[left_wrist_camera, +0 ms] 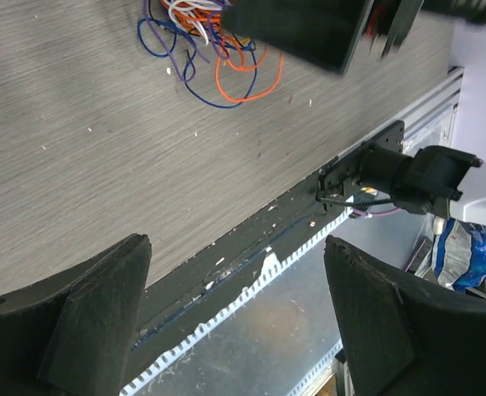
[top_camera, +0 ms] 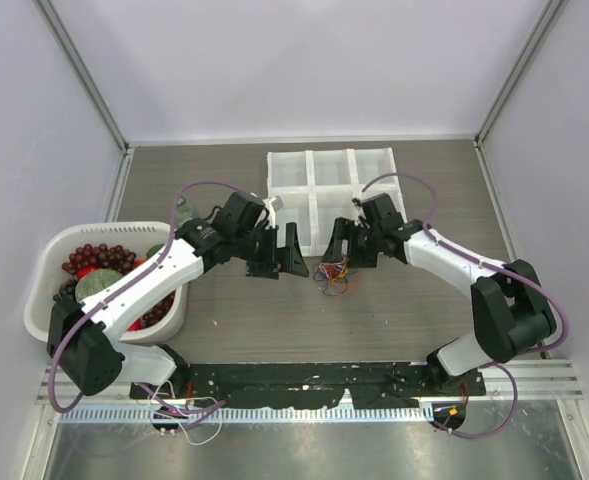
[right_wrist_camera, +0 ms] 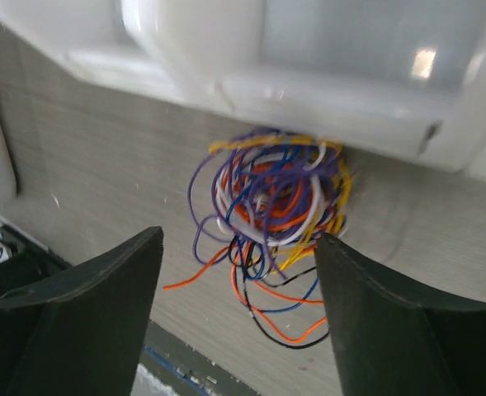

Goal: Untangle the cables

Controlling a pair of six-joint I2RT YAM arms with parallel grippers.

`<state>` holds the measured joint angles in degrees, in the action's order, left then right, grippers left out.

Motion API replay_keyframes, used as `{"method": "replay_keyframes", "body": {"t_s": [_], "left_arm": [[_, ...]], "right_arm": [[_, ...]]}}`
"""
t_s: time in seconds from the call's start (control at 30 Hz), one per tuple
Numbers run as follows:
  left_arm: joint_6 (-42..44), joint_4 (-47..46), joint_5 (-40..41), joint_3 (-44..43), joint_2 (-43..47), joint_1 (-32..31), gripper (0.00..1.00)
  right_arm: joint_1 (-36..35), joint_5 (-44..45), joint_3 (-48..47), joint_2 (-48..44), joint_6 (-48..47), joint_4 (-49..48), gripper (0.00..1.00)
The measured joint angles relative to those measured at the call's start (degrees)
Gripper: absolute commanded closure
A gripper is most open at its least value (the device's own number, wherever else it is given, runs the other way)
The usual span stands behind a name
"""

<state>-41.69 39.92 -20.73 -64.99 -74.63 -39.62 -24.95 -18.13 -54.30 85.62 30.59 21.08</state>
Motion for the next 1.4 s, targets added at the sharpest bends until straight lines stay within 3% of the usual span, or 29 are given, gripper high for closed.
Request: {"method": "replay_keyframes", "body": {"t_s": [0.07,0.1,0.17,0.2,0.33,0.5,0.8,0.87,1.03,1.17,1.4], "left_arm": [[-0.1,-1.3,0.0,0.0,-2.2,0.0,0.13],[-0.2,-1.6,0.1,0.0,-3.1,0.0,0.14],[-0.3,-1.7,0.5,0.0,-4.5,0.0,0.16],[-0.4,-1.7,0.9,0.0,-4.9,0.0,0.17],[-1.6,-3.8,2.3,1.2,-4.3,0.0,0.21],[-2.5,-6.2,3.3,4.7,-4.5,0.0,0.31],[-5.9,-13.8,1.5,5.9,-15.3,0.1,0.46],[-6.1,-14.3,0.8,5.9,-17.5,0.2,0.46],[-6.1,-17.9,-2.5,6.6,-19.3,-0.2,0.32],[-6.0,-22.7,-5.3,6.7,-18.9,-1.1,0.32],[-5.8,-25.2,-8.7,6.0,-20.0,-1.9,0.59]], "right_arm": [[-2.0,-0.5,3.2,-0.3,0.9,-1.8,0.52],[-2.8,-0.9,4.6,-0.3,1.2,-2.2,0.71],[-3.9,-0.9,6.1,-0.3,1.4,-2.2,0.89],[-4.4,-0.9,6.3,-0.3,1.6,-1.9,0.92],[-5.8,-1.6,6.6,-2.4,2.8,-2.6,0.94],[-6.1,-4.3,10.9,-11.6,6.9,-6.4,0.99],[-5.9,-7.9,14.5,-14.0,9.9,-9.1,0.99],[-5.6,-8.0,14.9,-14.0,10.3,-9.0,0.99],[-4.1,-7.9,15.0,-13.4,11.5,-9.1,0.99],[-3.4,-8.0,15.1,-11.0,13.0,-9.3,0.99],[-1.5,-9.5,15.4,-10.5,14.9,-10.4,0.99]]}}
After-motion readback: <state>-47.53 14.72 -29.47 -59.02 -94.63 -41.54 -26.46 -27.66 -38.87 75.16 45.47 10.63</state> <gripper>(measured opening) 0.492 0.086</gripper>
